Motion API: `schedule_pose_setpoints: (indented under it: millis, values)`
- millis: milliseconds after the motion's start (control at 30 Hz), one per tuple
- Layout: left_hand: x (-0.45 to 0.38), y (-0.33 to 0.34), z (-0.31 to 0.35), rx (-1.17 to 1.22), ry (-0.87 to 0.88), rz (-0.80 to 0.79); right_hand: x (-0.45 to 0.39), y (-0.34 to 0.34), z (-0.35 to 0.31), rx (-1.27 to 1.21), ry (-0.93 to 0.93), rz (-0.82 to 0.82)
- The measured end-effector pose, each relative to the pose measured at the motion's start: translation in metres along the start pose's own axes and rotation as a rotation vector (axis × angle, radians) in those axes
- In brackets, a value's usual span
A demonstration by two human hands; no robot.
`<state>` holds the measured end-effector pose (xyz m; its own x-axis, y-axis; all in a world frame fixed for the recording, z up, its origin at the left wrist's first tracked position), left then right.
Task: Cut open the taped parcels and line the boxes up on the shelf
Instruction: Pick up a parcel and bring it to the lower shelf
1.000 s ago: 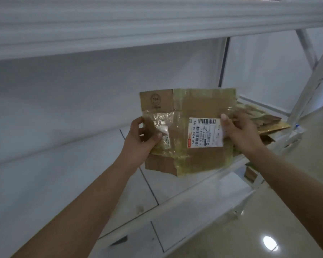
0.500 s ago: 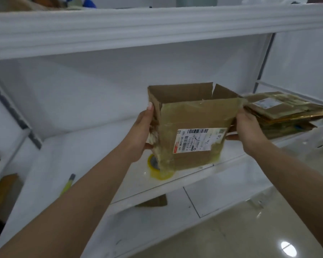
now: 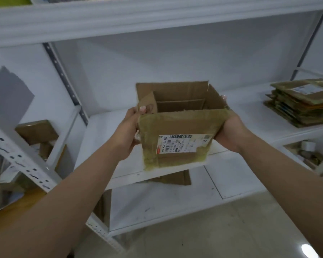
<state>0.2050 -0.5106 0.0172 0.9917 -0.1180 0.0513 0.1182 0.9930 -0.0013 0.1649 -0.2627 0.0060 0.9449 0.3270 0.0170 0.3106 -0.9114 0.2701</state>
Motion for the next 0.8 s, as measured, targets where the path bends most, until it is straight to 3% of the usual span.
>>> schedule_pose_setpoints:
  millis: [100,333,633,800]
  values:
    - [-0.004,-0.033,-0.008,0.045,0.000,0.018,-0.017,0.027,0.009,-0.009,0.074,-0.077]
    - [-0.037,-0.100,-0.042,0.091,-0.016,0.021,-0.075,0.063,0.048,0.122,0.114,-0.088]
    - [-0.084,-0.137,-0.091,0.174,-0.067,-0.173,-0.113,0.071,0.096,0.193,0.112,0.017]
    - [-0.090,-0.142,-0.108,0.297,0.081,-0.166,-0.115,0.061,0.103,0.164,-0.086,0.067]
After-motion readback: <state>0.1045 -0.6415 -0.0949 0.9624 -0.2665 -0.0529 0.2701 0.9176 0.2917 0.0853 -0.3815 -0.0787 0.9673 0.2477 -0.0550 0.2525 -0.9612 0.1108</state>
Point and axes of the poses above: each hand's wrist, its own x-axis away from the middle knuckle, its own y-axis out of the palm, z = x × y, the point moved 3 cm from there along -x, towards the middle knuckle, and after that the axes turned 10 degrees about -z, right-handed, at the moved point
